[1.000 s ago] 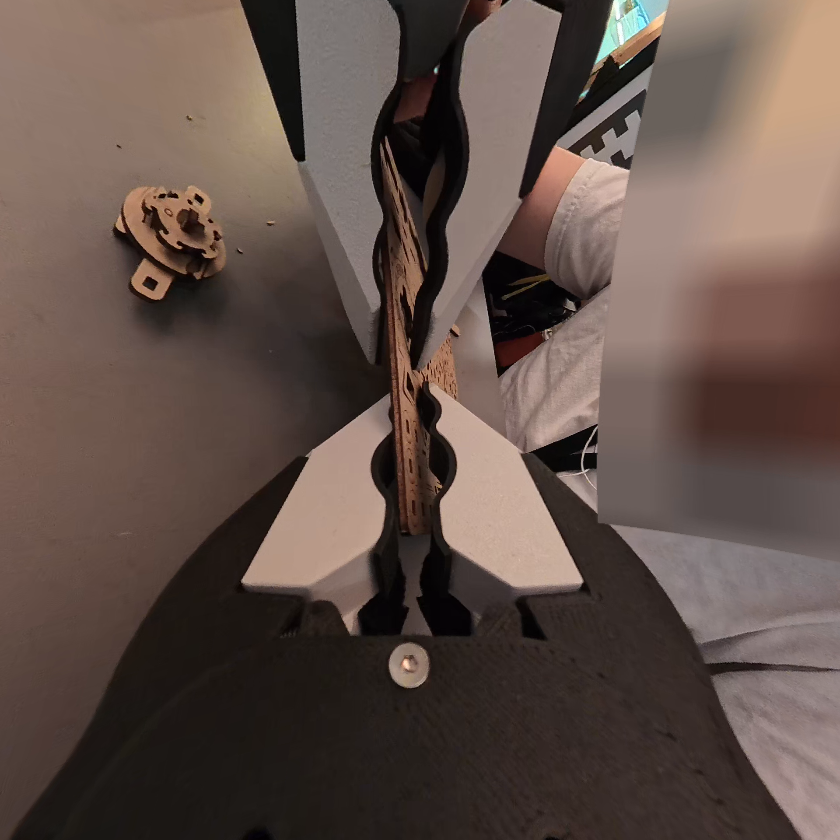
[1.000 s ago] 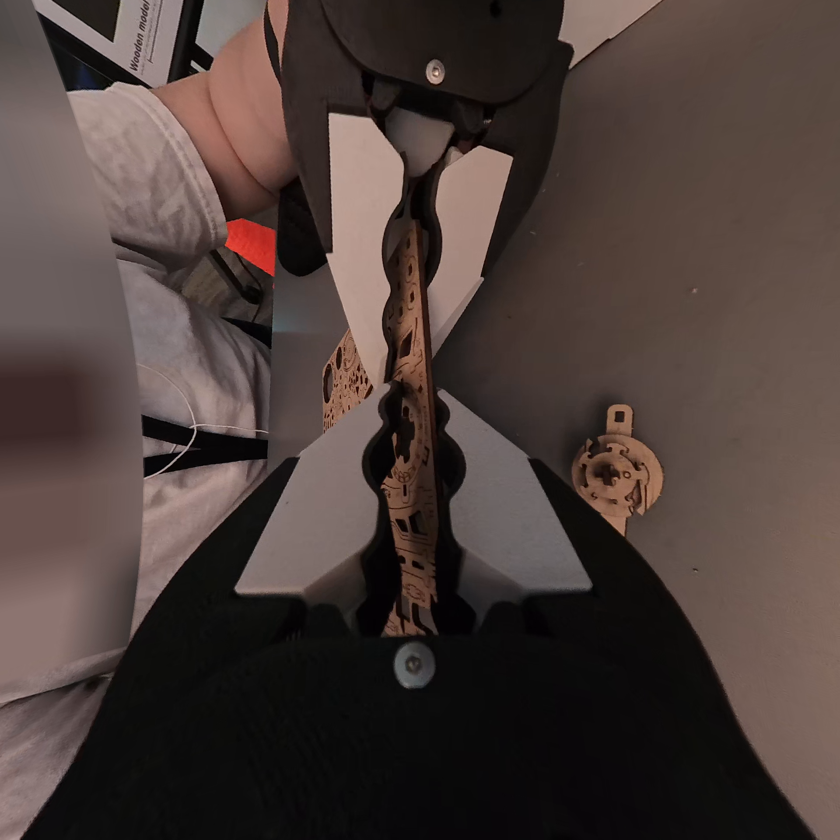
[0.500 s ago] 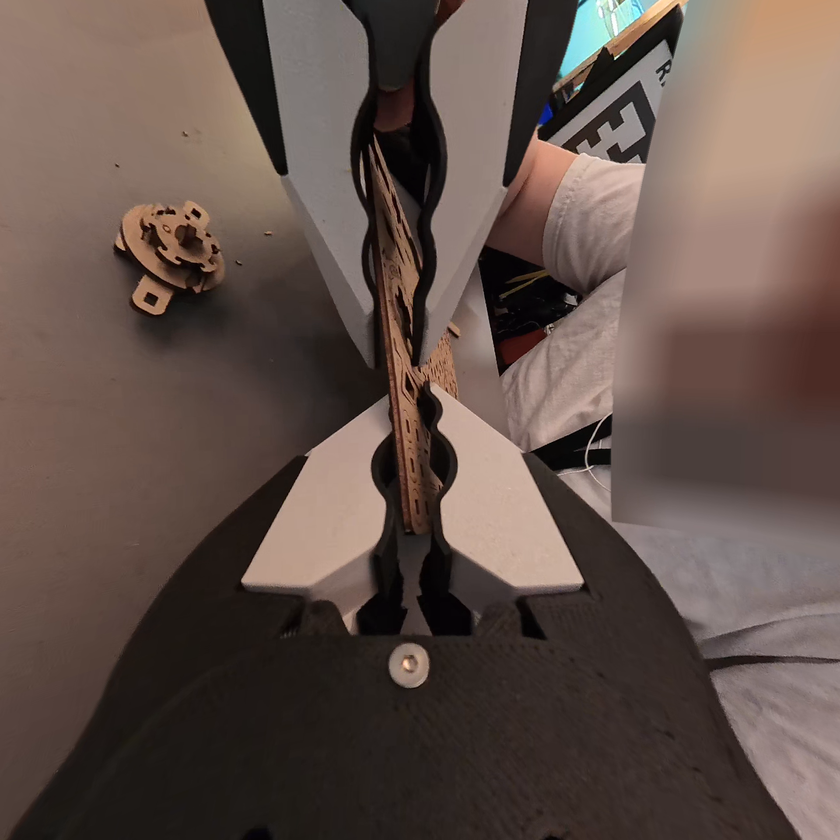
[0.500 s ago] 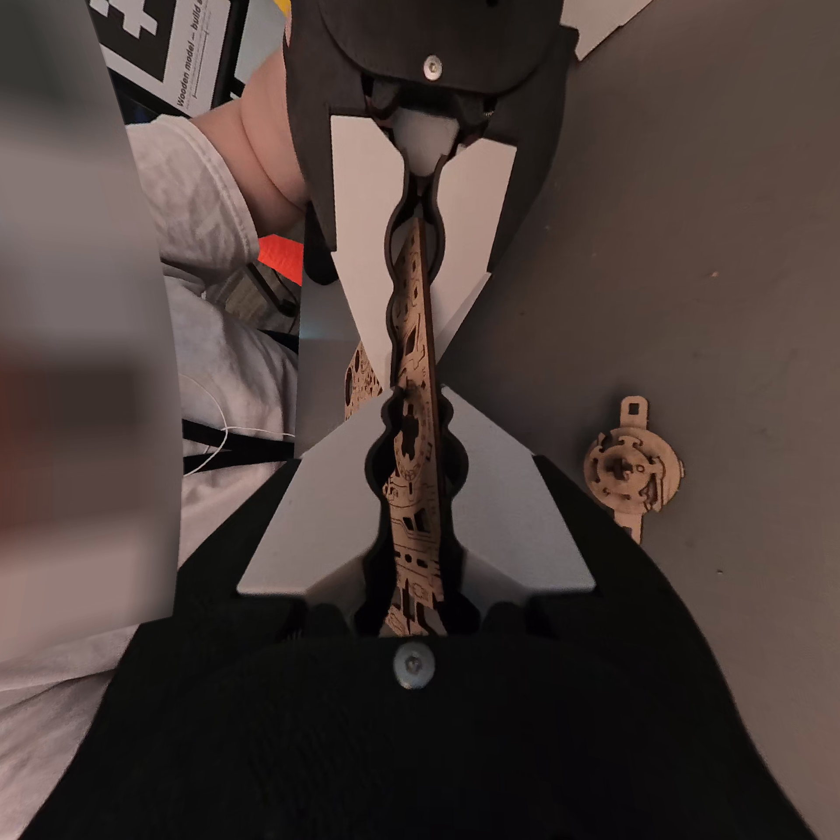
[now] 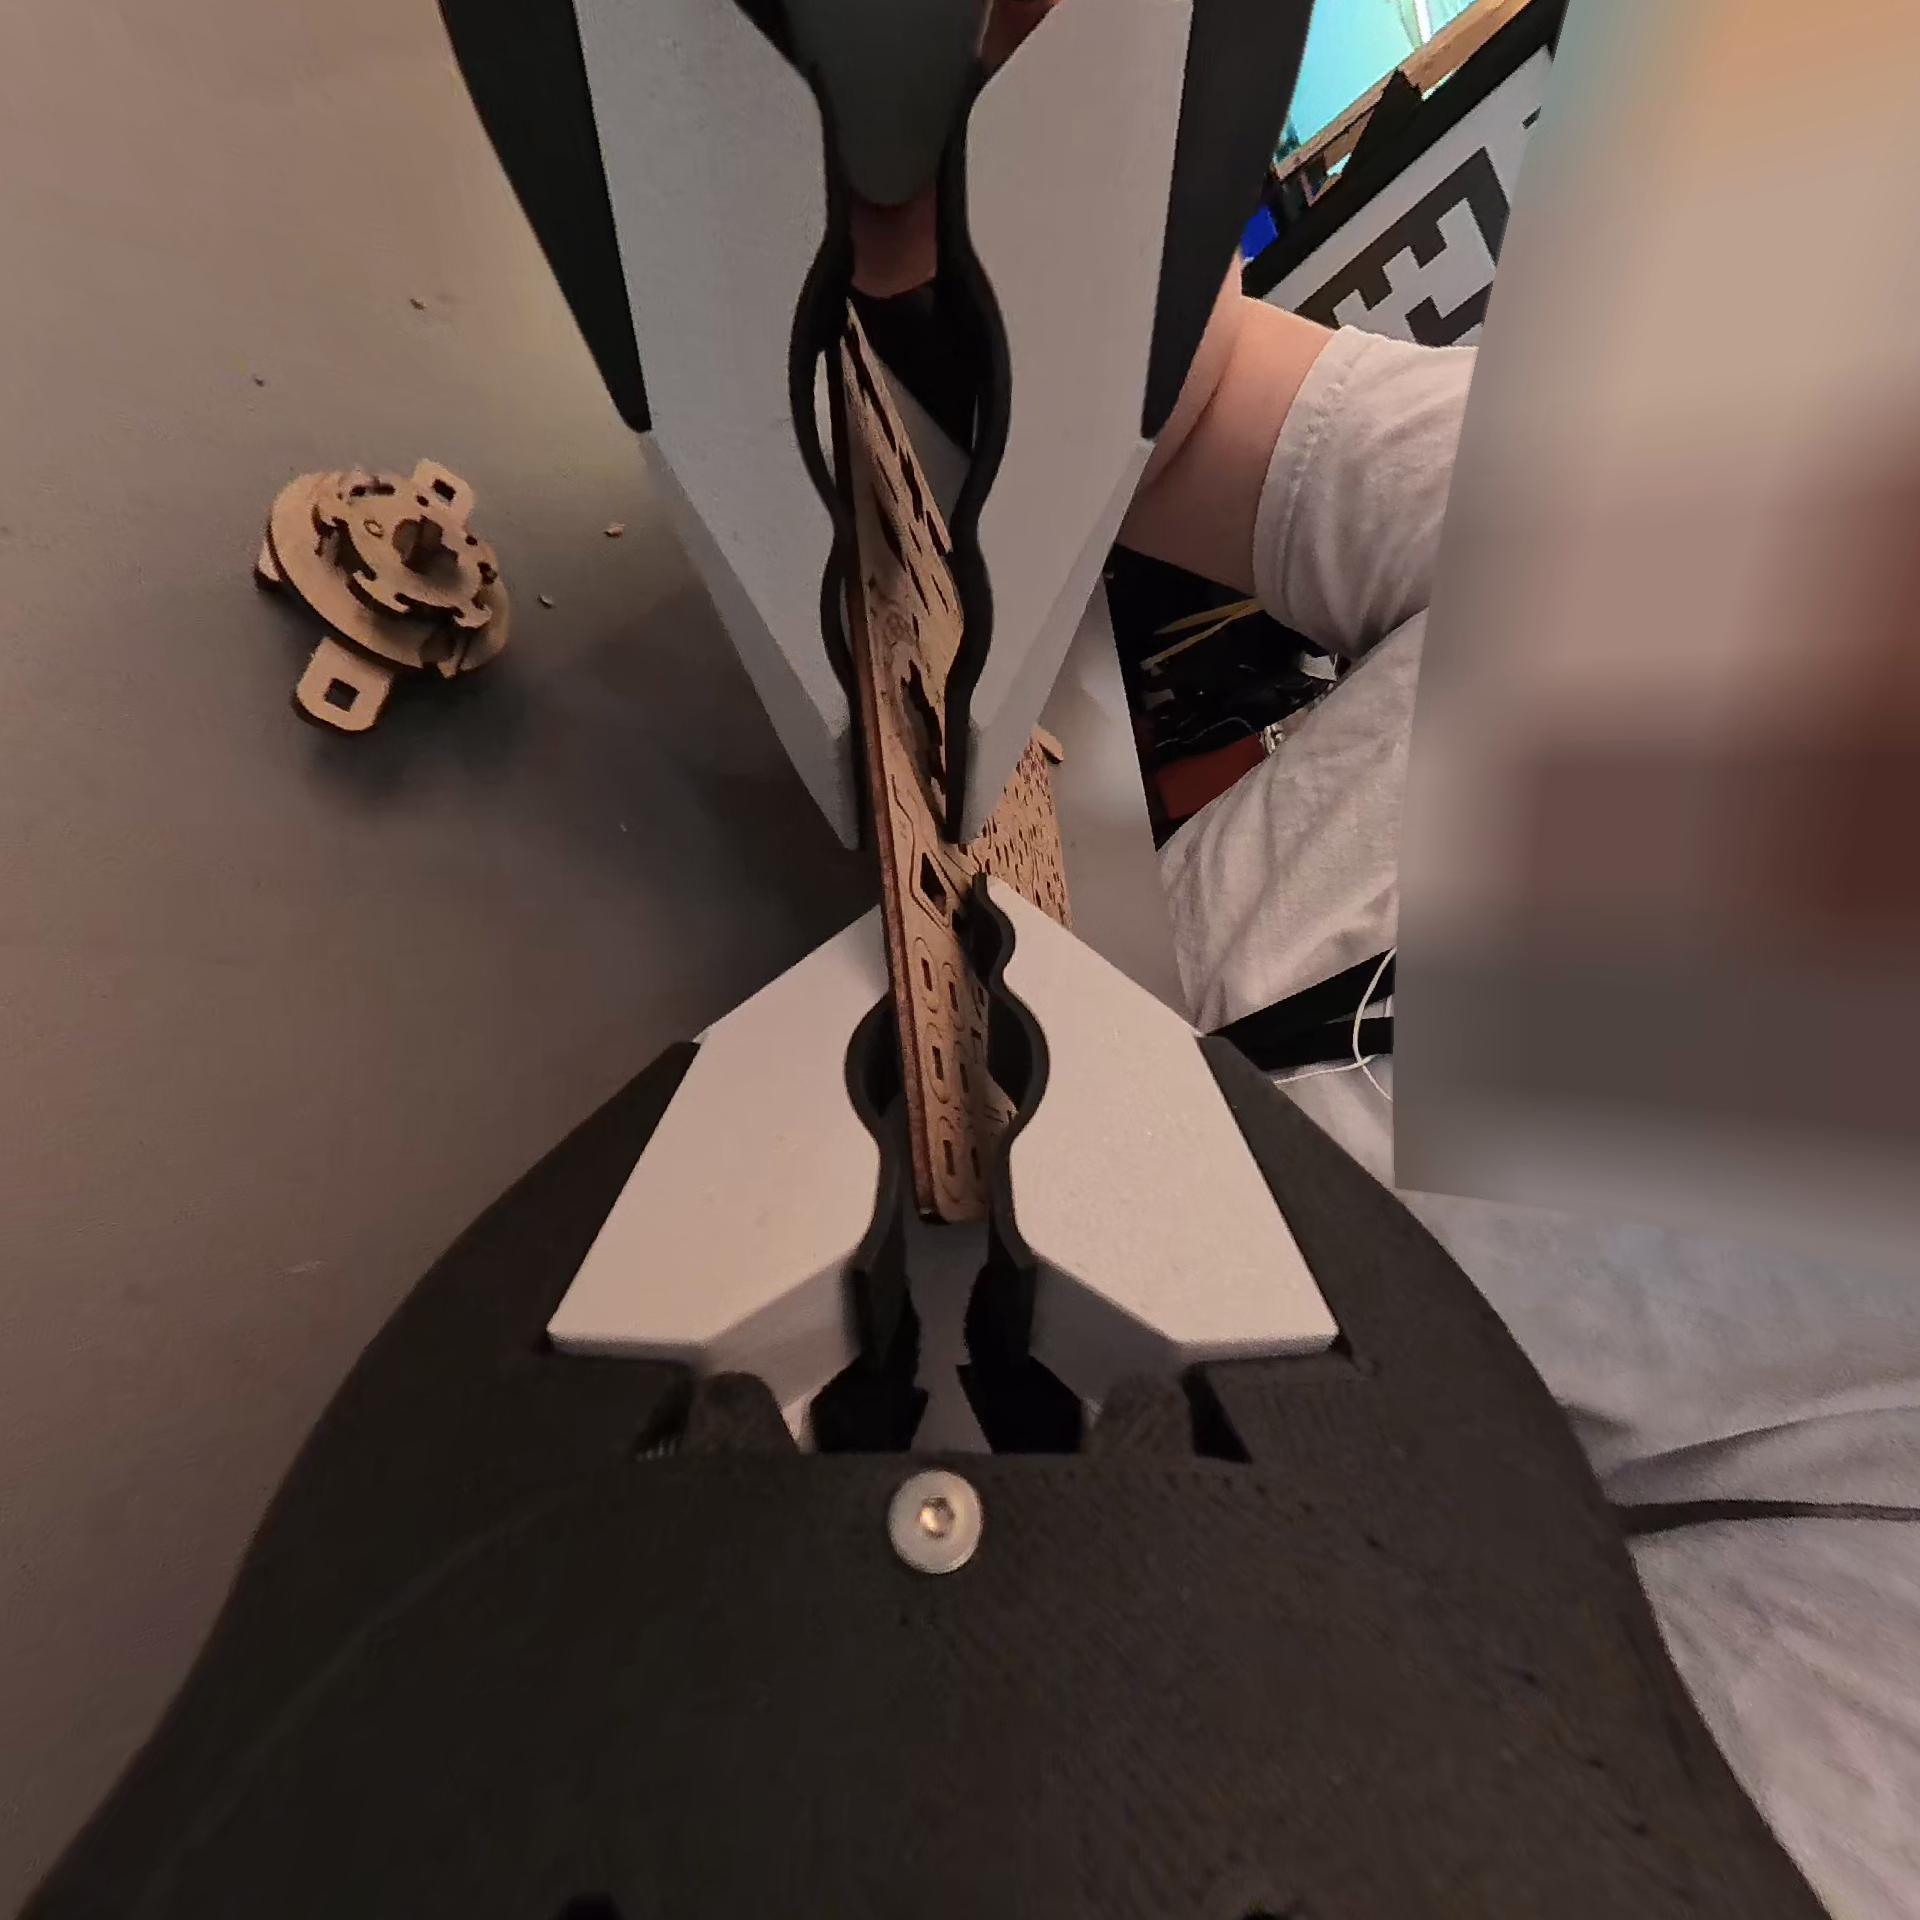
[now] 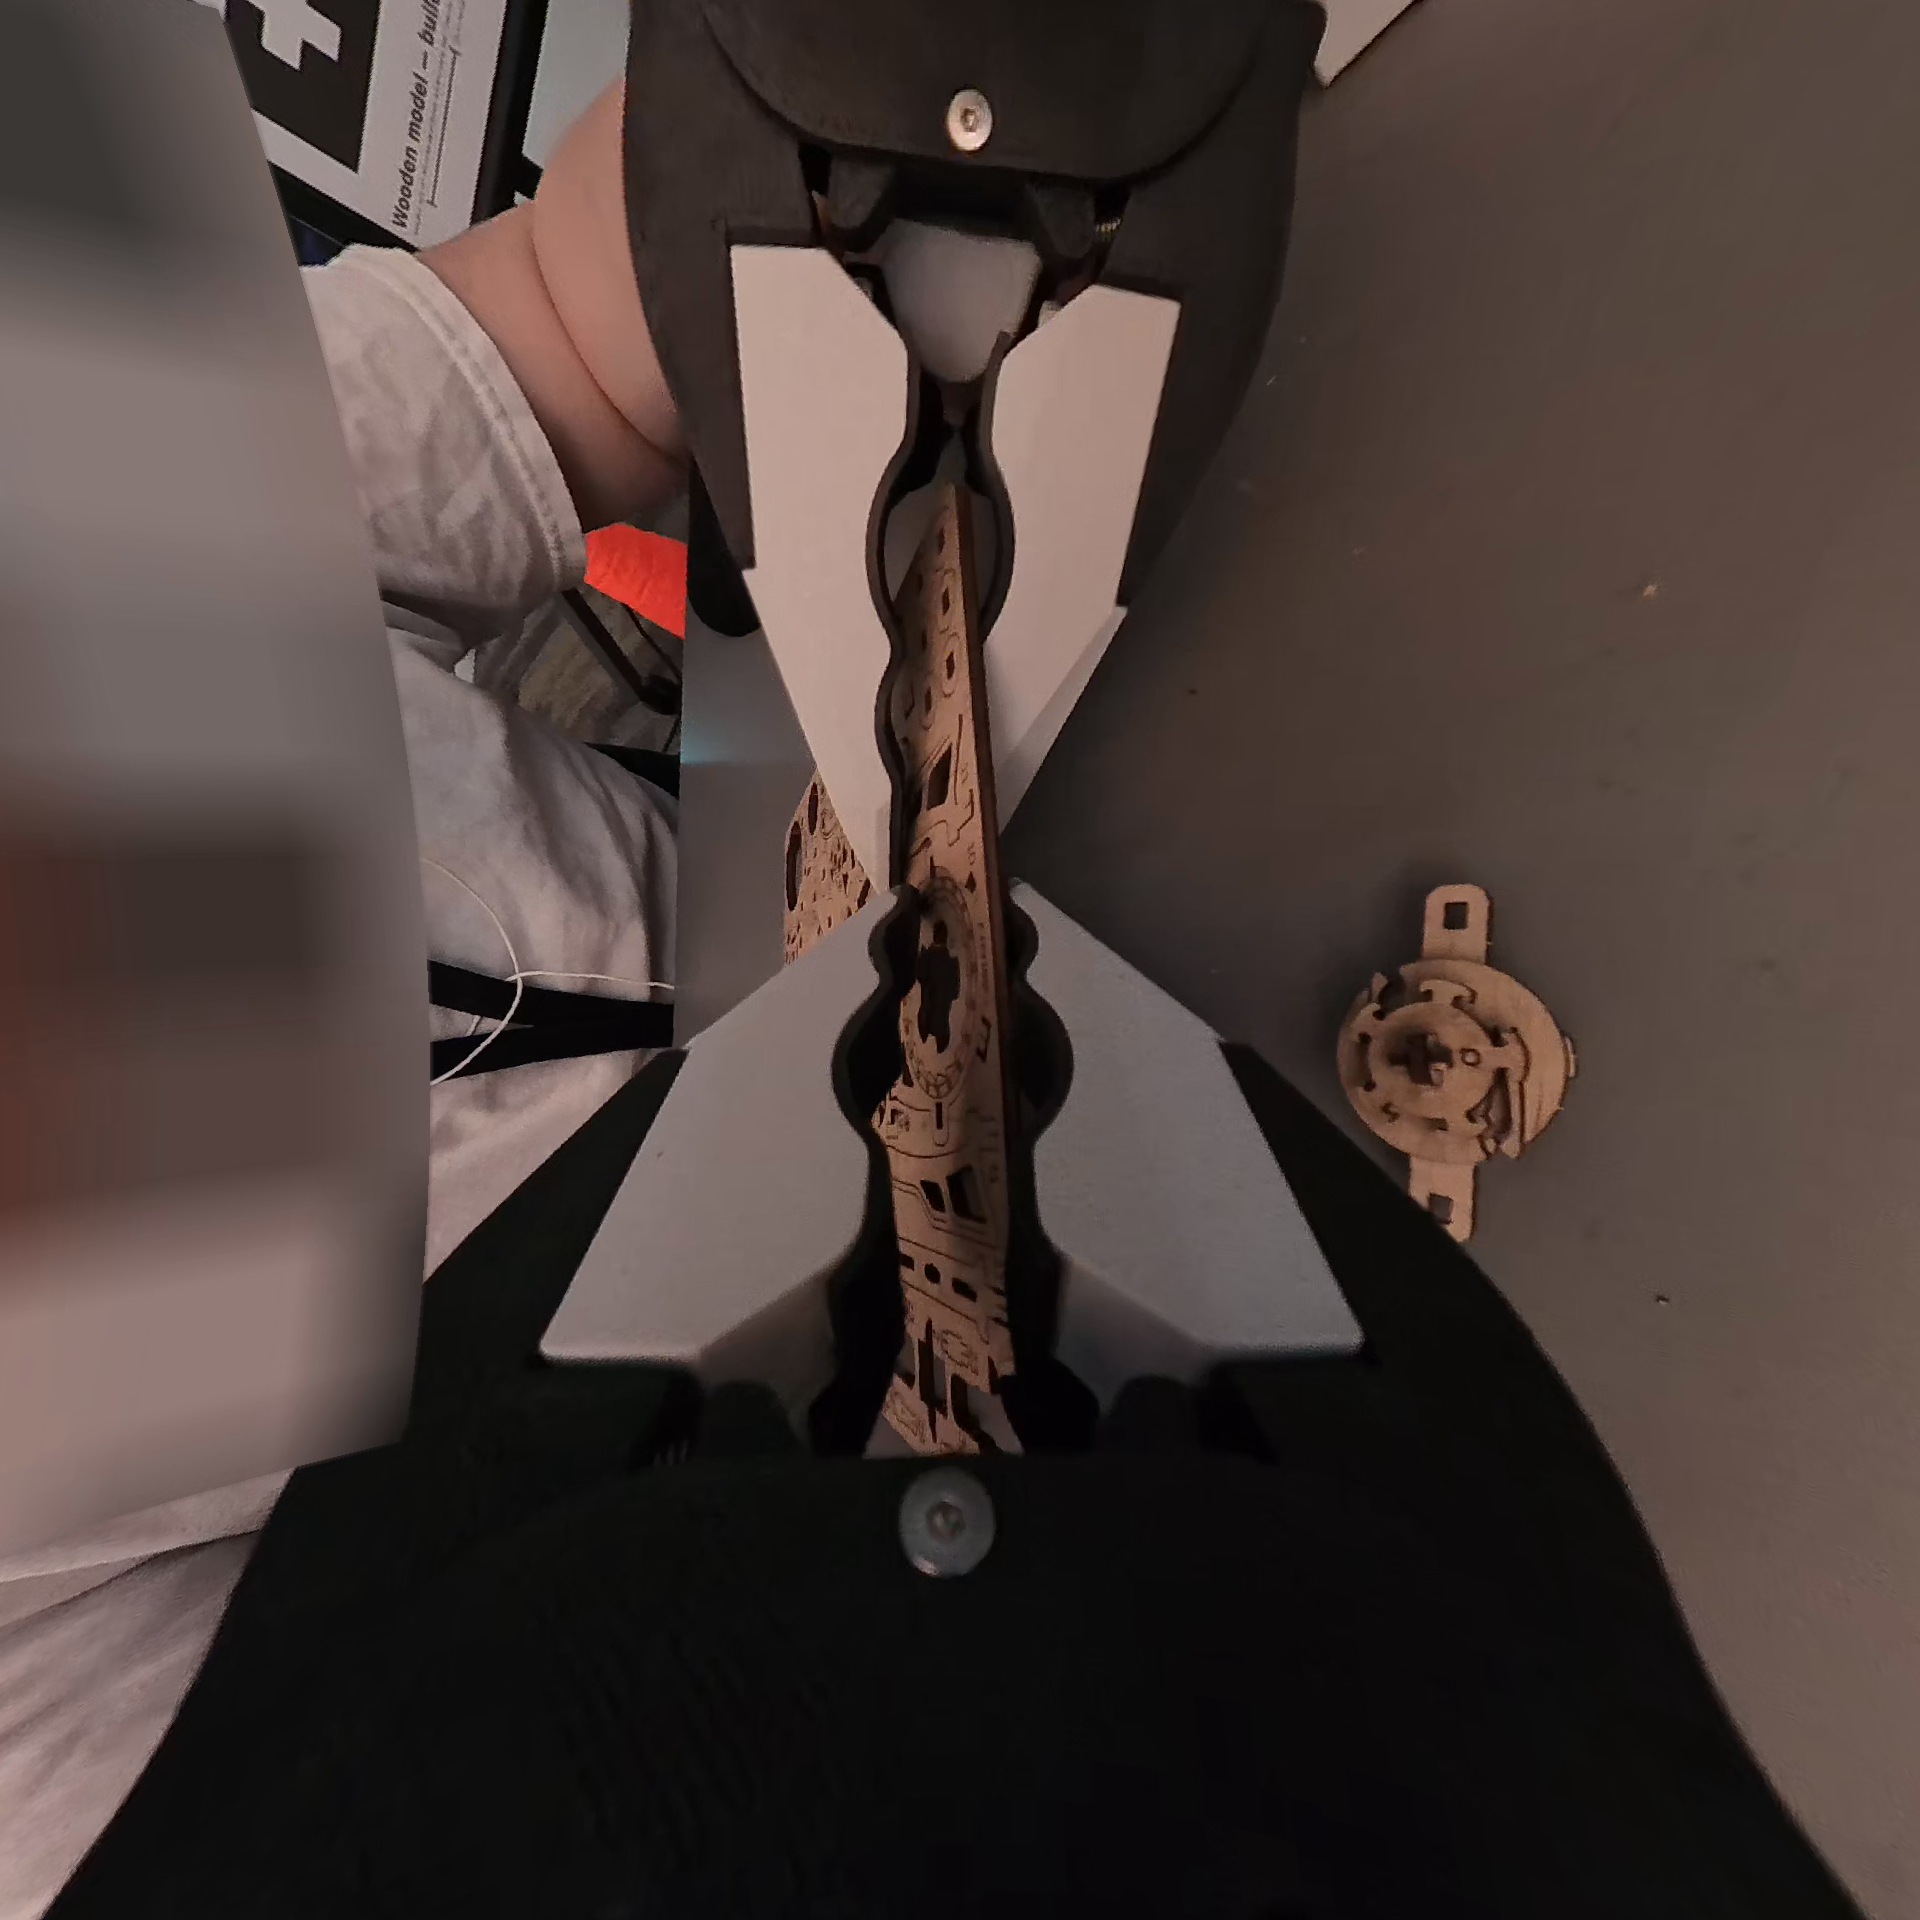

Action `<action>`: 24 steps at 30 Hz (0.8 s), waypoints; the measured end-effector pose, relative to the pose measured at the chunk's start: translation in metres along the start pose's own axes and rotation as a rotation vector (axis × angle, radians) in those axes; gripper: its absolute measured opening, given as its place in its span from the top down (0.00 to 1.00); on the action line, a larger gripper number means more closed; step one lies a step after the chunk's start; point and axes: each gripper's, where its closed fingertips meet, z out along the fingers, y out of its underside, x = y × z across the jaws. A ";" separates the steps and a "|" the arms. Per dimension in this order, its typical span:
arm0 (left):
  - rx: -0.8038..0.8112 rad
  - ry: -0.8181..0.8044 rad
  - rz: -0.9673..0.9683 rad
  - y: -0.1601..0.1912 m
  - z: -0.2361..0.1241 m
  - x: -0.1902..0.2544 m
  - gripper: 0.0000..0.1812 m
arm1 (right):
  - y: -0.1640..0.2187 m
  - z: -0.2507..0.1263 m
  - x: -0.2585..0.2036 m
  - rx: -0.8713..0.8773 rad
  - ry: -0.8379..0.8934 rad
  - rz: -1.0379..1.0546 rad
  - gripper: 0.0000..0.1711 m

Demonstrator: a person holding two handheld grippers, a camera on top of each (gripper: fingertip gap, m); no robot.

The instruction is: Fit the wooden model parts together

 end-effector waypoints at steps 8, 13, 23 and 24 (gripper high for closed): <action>0.033 0.007 -0.014 -0.004 -0.003 -0.001 0.97 | -0.003 -0.002 0.001 0.016 0.014 -0.009 0.93; 0.056 0.005 -0.020 -0.007 -0.008 -0.003 0.97 | -0.003 -0.002 0.001 0.019 0.014 -0.006 0.93; 0.039 0.018 -0.022 -0.005 -0.005 0.002 0.99 | -0.001 0.000 -0.002 -0.004 0.025 -0.033 0.93; 0.038 0.012 -0.024 -0.005 -0.005 0.002 0.98 | 0.000 0.000 -0.001 -0.009 0.037 -0.040 0.93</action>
